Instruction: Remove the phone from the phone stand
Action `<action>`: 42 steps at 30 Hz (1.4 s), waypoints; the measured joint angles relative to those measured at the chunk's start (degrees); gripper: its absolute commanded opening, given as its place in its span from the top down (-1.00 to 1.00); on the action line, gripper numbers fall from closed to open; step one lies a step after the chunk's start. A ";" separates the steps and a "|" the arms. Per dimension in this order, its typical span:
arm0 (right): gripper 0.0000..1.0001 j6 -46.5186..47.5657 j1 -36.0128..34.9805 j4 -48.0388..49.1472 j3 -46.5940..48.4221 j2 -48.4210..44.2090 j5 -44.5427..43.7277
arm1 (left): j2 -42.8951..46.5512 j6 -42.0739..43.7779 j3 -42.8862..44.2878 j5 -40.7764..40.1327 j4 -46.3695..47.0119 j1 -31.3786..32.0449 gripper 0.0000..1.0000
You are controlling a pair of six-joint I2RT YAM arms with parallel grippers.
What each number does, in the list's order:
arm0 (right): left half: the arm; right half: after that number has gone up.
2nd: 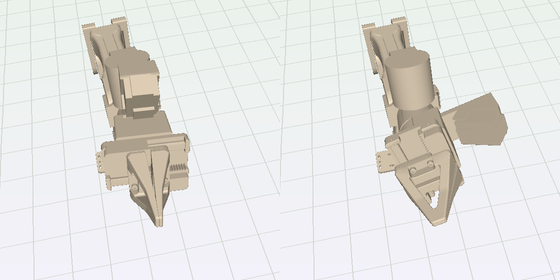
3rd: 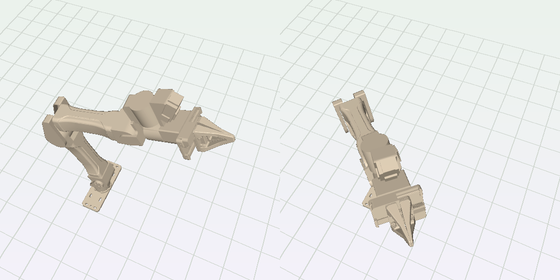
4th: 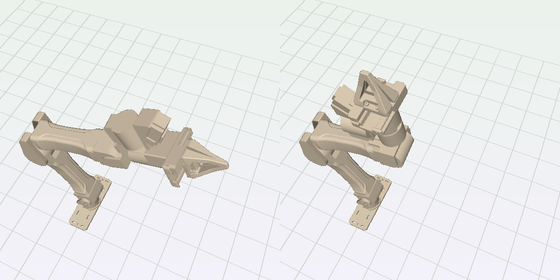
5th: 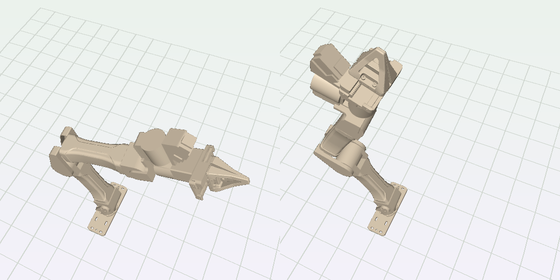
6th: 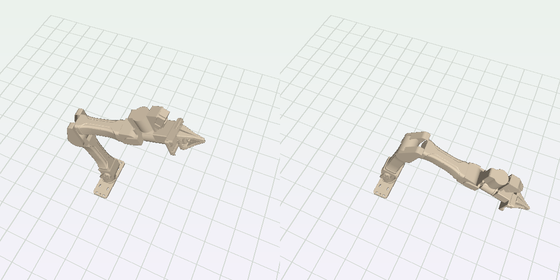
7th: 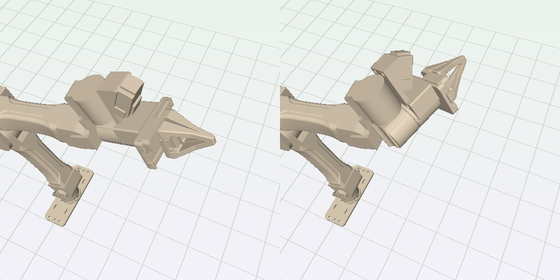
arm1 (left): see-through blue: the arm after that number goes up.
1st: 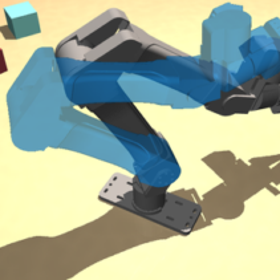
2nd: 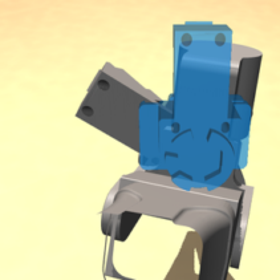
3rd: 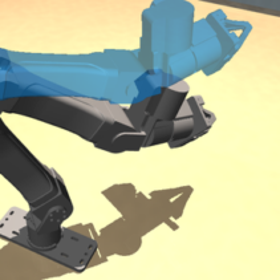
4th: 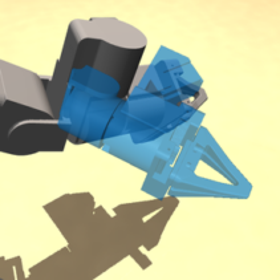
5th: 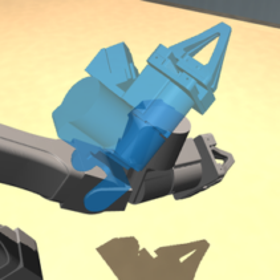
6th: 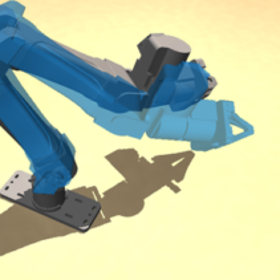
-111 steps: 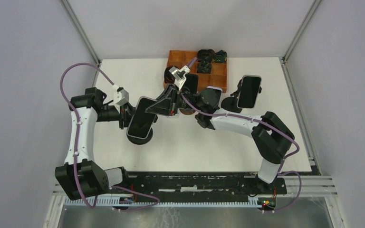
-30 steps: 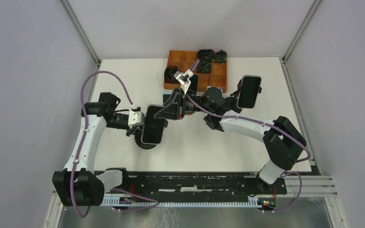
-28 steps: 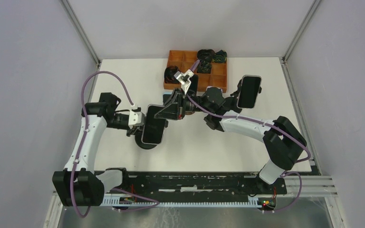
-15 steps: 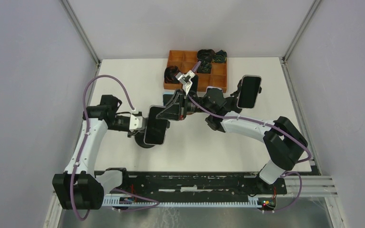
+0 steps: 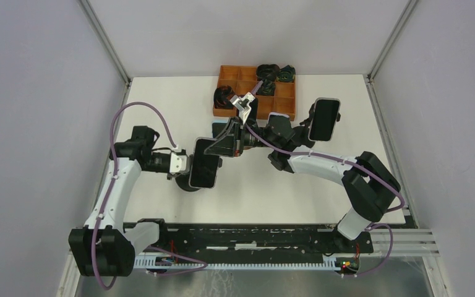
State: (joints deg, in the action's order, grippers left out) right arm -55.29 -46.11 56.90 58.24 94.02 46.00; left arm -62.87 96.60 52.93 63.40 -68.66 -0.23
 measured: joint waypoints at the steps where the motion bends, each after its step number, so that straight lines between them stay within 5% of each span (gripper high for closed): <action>1: 1.00 0.00 0.02 0.00 0.00 0.00 -0.07 | 0.22 0.11 -0.15 -0.17 0.15 0.00 0.95; 12: 1.00 0.26 5.38 15.34 0.48 -2.67 -9.66 | 0.48 3.61 -4.55 -14.01 -4.31 -0.15 0.95; 20: 1.00 0.00 7.52 23.61 0.96 -8.59 -13.44 | -0.76 3.56 -3.06 -15.50 -6.05 -0.35 0.95; 27: 1.00 9.27 9.97 1.60 -2.54 -17.22 -11.45 | -4.76 -3.39 3.34 -14.64 -3.74 -1.79 0.95; 33: 1.00 16.55 9.55 -18.01 -6.01 -20.59 -11.02 | -9.79 -11.17 11.63 -7.69 0.37 -10.05 0.95; 42: 1.00 17.66 -0.13 -29.44 -8.37 -1.44 -11.43 | -12.61 -14.82 14.84 -3.02 1.79 -13.16 0.95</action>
State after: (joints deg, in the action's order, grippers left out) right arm -37.63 -46.24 27.46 49.87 92.58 34.57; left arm -75.48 81.78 67.77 60.38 -66.87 -13.39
